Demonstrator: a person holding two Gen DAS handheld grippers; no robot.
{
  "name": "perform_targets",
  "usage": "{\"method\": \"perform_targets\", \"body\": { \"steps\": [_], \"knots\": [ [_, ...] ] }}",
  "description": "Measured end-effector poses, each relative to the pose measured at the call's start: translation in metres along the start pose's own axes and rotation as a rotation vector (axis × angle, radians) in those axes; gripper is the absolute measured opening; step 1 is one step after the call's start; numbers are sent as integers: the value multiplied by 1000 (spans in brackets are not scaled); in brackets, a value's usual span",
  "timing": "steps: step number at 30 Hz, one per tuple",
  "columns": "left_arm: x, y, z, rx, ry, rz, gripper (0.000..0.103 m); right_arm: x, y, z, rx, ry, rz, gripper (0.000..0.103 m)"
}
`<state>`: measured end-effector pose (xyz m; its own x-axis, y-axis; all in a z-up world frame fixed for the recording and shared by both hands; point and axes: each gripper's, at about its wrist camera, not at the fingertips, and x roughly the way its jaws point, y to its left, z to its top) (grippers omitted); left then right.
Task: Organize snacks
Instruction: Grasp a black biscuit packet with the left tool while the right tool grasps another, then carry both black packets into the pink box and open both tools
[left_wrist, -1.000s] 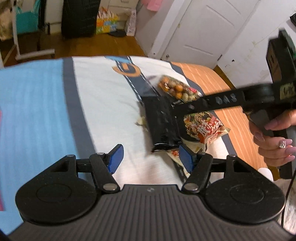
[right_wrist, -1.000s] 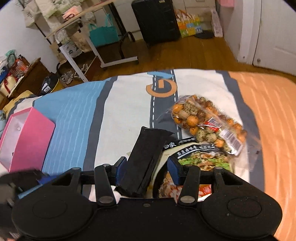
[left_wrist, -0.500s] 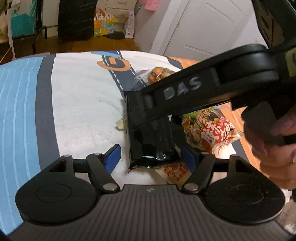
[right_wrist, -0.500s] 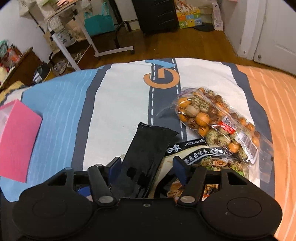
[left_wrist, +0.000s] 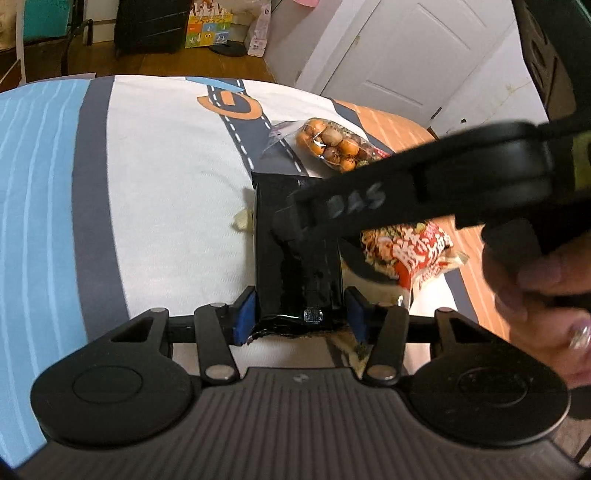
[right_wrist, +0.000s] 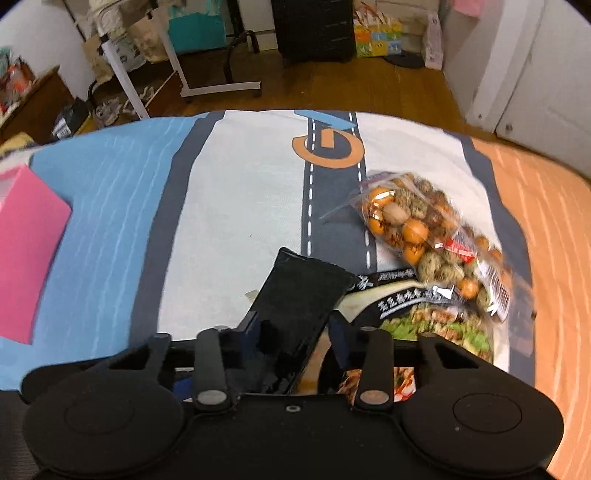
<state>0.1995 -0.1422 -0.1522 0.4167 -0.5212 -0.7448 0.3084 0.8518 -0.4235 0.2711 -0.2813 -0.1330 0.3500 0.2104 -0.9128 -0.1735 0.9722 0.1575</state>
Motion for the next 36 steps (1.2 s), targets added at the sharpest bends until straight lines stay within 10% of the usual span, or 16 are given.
{"method": "perform_targets", "body": {
  "steps": [36],
  "knots": [
    [-155, 13, -68, 63, 22, 177, 49, -93, 132, -81, -213, -166, 193, 37]
  ]
}}
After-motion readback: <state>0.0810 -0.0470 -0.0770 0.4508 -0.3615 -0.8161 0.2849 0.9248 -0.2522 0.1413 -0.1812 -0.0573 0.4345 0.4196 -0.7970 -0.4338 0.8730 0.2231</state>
